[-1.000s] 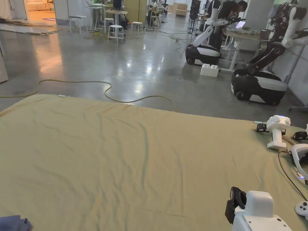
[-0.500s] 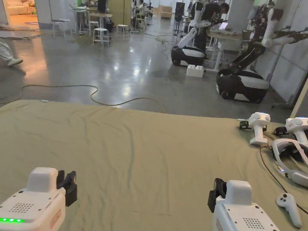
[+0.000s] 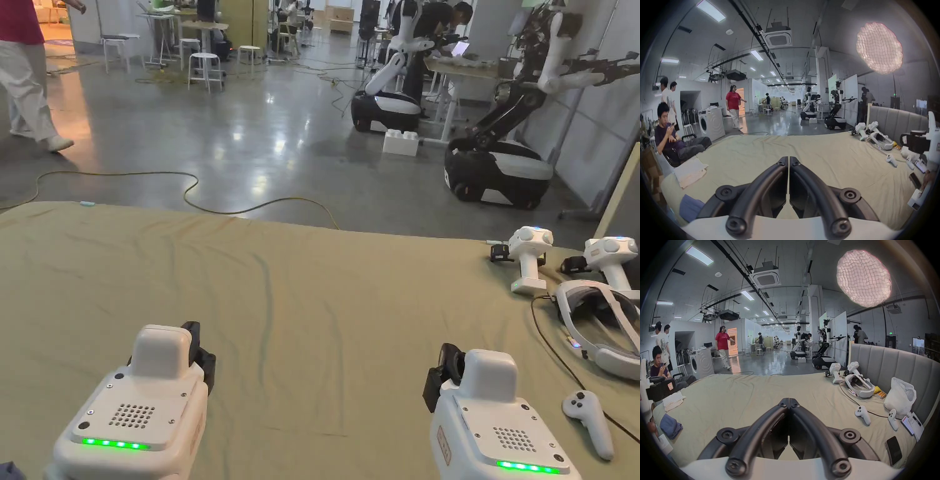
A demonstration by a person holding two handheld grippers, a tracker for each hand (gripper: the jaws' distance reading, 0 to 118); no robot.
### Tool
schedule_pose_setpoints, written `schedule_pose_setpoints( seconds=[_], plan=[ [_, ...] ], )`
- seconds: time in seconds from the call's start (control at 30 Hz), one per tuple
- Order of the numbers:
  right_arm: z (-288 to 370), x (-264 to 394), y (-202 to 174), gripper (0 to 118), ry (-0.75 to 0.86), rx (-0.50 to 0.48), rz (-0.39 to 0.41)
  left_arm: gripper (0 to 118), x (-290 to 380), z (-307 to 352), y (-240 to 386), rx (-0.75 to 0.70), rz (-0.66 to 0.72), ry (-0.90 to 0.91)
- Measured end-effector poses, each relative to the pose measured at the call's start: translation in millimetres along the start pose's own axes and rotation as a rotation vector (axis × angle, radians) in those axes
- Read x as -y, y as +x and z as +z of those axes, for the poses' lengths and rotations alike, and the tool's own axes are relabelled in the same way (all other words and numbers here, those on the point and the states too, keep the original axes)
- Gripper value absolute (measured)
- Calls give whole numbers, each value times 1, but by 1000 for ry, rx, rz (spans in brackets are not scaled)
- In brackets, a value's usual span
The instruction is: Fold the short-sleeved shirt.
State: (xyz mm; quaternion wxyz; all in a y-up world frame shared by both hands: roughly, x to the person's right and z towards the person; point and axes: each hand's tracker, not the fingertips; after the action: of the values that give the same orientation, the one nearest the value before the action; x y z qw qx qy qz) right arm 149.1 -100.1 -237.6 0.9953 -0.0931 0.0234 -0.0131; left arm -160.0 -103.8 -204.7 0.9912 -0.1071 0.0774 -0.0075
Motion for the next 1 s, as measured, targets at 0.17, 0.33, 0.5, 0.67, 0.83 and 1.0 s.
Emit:
schedule_pose_setpoints(
  seconds=[0.17,0.33,0.5,0.67,0.83,1.0],
  plan=[
    [6,0,-3,0,6,-10,9,2,-4,6,0,-15,-12,19],
    [8,-2,-5,0,11,-7,25,3,-7,7,-2,-13,-2,25],
    [8,-2,-8,56,5,24,67,31,-7,7,-1,-17,-11,13],
    [10,0,-7,83,10,17,78,63,-6,11,-3,-15,-19,33],
    [9,0,-4,105,-3,20,56,77,-9,14,-11,5,43,61],
    [9,0,-2,106,4,24,40,77,-8,15,-20,39,99,84]
  ],
)
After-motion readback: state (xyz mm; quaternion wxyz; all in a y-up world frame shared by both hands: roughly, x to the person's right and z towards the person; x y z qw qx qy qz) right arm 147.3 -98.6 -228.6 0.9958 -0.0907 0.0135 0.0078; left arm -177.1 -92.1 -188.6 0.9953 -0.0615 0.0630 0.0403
